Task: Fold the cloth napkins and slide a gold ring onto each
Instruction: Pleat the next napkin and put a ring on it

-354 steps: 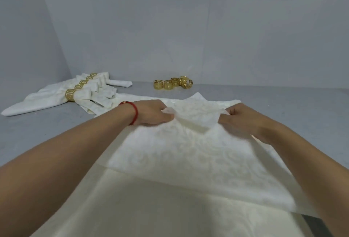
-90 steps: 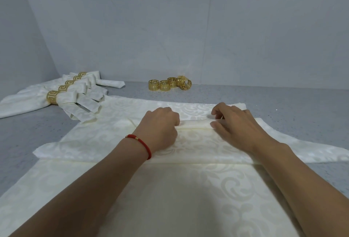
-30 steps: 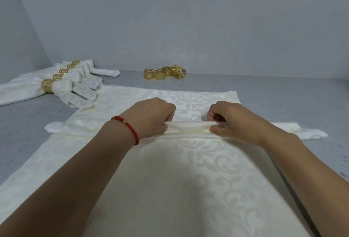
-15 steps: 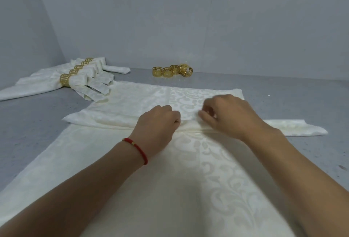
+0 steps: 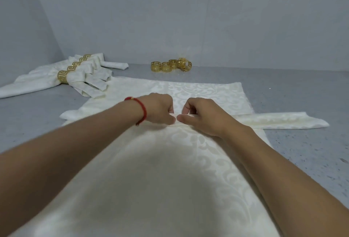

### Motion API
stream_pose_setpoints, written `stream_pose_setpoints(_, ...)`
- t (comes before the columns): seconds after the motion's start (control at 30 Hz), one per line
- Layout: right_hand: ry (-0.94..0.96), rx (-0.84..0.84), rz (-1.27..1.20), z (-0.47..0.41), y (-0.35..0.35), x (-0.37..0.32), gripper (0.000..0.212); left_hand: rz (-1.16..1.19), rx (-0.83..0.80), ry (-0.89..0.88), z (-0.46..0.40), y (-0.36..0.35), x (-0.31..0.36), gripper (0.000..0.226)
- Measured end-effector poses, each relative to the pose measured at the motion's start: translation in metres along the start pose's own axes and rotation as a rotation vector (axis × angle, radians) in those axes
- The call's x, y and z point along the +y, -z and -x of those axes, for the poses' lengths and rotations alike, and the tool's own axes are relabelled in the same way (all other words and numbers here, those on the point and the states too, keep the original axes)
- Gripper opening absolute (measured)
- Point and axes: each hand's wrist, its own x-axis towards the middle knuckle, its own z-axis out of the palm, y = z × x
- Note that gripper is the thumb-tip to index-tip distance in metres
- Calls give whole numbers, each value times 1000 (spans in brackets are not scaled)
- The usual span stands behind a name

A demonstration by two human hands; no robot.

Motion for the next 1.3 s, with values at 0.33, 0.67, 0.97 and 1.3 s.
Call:
stream_pose_setpoints(0.33, 18, 1, 94, 0, 0, -4, 27, 195, -421, 28, -11, 43, 29, 23)
stream_pose_setpoints(0.67, -33, -150, 160, -9, 5, -4, 11, 442, -339, -242, -7, 33, -7, 12)
stream_pose_setpoints(0.97, -64, -329, -259, 8, 62, 29, 18, 556, 47, -303, -10, -7, -16, 8)
stream_pose_setpoints(1.3, -332, -565, 442, 9, 105, 12, 26, 253, 82, -259, -14, -7, 1, 7)
